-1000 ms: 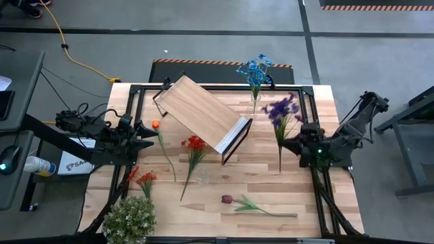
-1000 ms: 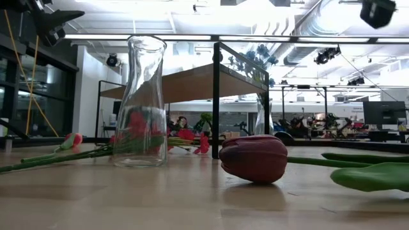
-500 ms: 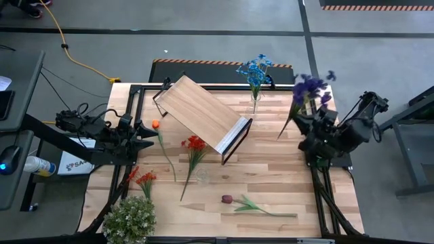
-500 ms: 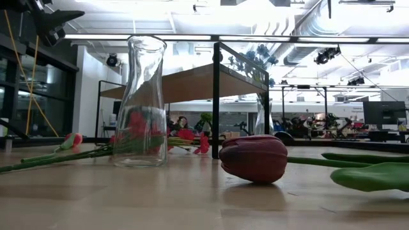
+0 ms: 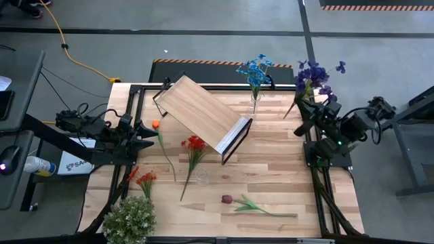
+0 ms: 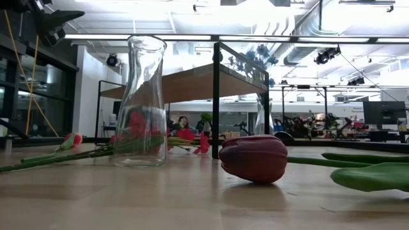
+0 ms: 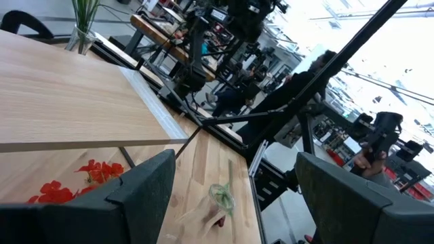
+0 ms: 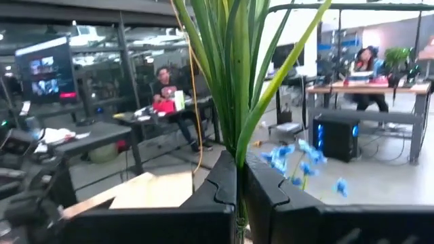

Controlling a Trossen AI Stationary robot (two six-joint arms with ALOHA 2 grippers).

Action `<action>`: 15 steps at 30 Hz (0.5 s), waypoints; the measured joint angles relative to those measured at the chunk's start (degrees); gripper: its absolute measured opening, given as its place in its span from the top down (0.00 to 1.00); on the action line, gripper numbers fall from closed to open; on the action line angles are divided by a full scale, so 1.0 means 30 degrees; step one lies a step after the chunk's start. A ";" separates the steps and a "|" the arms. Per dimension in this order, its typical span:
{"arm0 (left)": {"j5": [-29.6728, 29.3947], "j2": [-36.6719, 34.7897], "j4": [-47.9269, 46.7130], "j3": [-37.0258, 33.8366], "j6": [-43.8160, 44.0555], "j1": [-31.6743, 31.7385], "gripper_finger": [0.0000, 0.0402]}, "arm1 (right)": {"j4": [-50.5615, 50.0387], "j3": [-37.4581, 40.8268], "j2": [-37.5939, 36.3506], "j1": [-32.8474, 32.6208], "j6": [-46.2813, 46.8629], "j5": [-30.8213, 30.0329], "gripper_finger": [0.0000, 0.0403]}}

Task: Pick and place flowers into a vace then onto a shelf
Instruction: Put the violet flowers into the top transparent flower vase

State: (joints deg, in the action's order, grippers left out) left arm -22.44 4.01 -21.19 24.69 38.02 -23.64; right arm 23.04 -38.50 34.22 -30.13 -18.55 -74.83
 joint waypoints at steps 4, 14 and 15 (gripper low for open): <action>-0.0162 0.0000 -0.0004 0.0000 -0.0004 0.0004 0.16 | 0.0543 0.0000 0.0133 0.2509 -0.0201 0.2488 1.00; -0.0224 -0.0002 -0.0005 0.0000 -0.0073 0.0000 0.16 | 0.2790 0.0000 0.1126 0.8196 -0.0193 0.7251 1.00; -0.0224 0.0000 -0.0007 0.0000 -0.0073 0.0000 0.16 | 0.2985 0.0000 0.1311 0.8659 0.0017 0.7686 1.00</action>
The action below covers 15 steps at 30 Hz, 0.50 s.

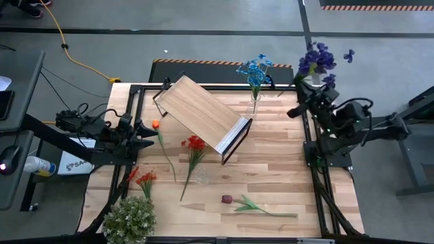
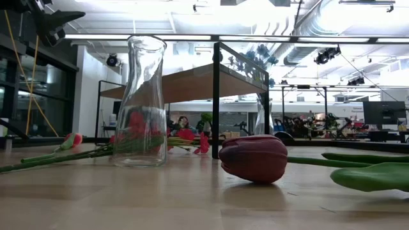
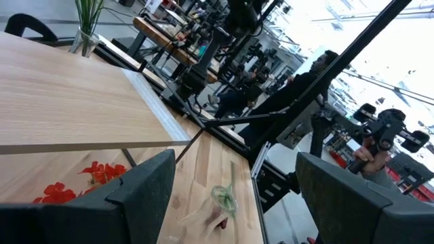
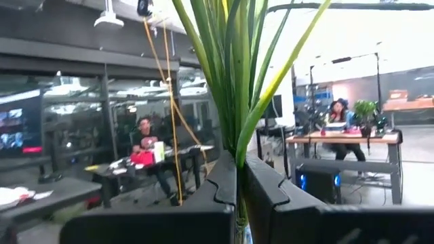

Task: Pick and place flowers into a vace then onto a shelf
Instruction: Put the violet flowers into the top transparent flower vase

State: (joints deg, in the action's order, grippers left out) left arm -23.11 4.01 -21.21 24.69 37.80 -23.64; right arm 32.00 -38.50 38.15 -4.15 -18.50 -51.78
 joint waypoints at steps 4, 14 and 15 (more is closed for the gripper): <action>-0.0007 0.0000 0.0000 0.0000 0.0000 0.0000 0.16 | 0.0454 0.0000 0.0988 0.1796 0.1033 0.0927 1.00; -0.0015 -0.0007 0.0000 0.0000 0.0000 0.0000 0.16 | 0.0783 0.0000 0.4467 0.5253 0.3844 0.2458 1.00; -0.0015 -0.0007 0.0000 0.0000 0.0000 0.0000 0.16 | 0.0790 0.0000 0.4806 0.5503 0.4017 0.2451 1.00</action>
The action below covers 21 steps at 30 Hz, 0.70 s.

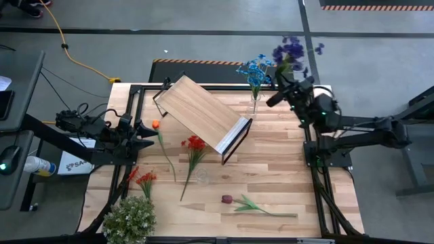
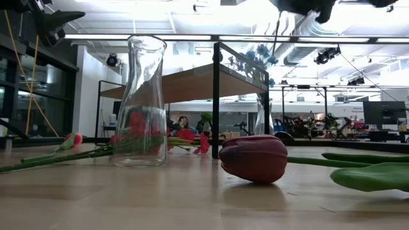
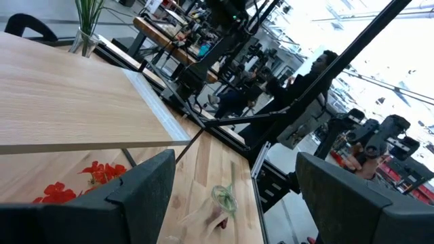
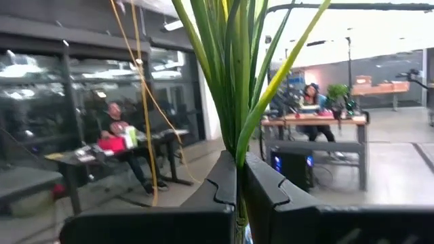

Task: Pick and place flowers into a vace then onto a shelf
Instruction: Put the violet flowers into the top transparent flower vase

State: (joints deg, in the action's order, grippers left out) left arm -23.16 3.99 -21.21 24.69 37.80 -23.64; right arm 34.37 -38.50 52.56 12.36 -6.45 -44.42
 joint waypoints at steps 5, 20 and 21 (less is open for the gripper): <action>-0.0003 -0.0001 -0.0002 0.0000 0.0000 0.0000 0.16 | 0.0081 0.0000 0.1124 0.1137 0.0665 -0.0044 1.00; -0.0010 -0.0001 -0.0022 0.0000 0.0000 0.0000 0.16 | -0.1964 0.0000 0.2707 0.2273 0.3206 -0.0689 1.00; -0.0015 -0.0001 -0.0033 0.0000 0.0000 0.0000 0.16 | -0.1965 0.0000 0.2831 0.2267 0.3223 -0.0844 1.00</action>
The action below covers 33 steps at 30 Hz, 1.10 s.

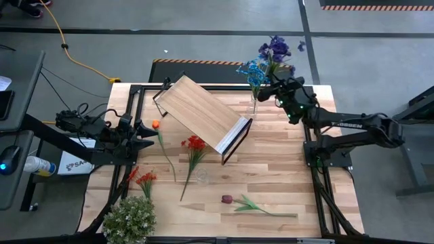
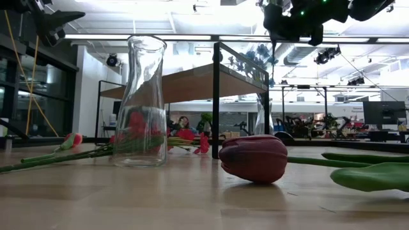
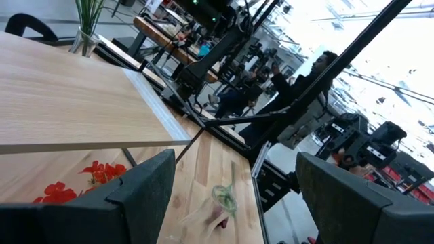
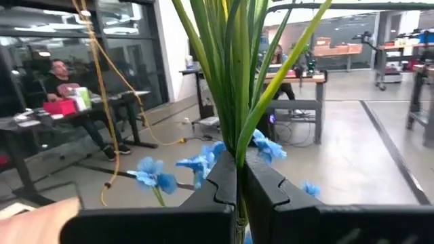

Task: Pick and place flowers into a vace then onto a shelf
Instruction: Put the violet flowers into the top transparent flower vase

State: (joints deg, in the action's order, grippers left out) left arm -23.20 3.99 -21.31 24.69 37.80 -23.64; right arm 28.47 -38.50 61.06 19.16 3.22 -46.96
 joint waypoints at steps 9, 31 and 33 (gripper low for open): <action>-0.0015 0.0000 -0.0455 0.0000 0.0000 0.0000 0.16 | -0.0023 0.0000 0.1302 -0.0008 0.0948 -0.0088 1.00; -0.0007 0.0000 -0.0447 0.0000 0.0066 0.0000 0.16 | 0.0006 0.0000 0.2929 -0.0023 0.1818 -0.0943 1.00; -0.0007 0.0000 -0.0447 0.0000 0.0060 0.0000 0.16 | 0.0006 0.0000 0.2929 -0.0023 0.1800 -0.0937 1.00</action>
State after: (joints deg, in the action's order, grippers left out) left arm -23.22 3.99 -22.65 24.69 37.98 -23.64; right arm 28.49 -38.50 69.84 19.09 8.62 -49.77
